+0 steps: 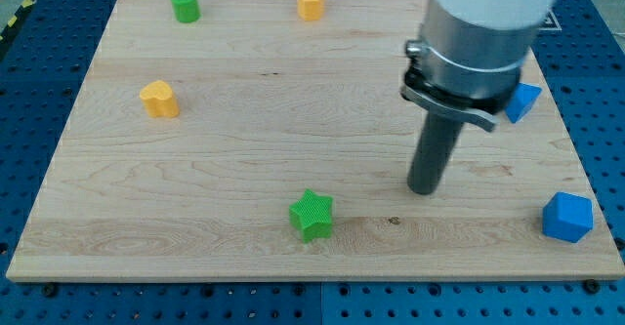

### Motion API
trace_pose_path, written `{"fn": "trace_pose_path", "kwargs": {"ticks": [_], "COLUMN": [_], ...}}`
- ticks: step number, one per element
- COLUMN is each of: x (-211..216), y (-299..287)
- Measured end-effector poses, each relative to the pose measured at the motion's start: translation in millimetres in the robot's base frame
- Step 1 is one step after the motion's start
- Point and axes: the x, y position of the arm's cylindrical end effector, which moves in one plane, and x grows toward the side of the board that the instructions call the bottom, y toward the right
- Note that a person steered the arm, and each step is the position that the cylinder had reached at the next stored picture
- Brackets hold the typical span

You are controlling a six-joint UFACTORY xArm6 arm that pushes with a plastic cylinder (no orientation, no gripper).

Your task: Slide the blue cube slightly to the left side

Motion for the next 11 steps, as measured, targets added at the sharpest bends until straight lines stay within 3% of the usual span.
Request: {"fn": "trace_pose_path", "kwargs": {"ticks": [3, 5, 11], "x": [80, 75, 39], "y": [89, 191, 158]}}
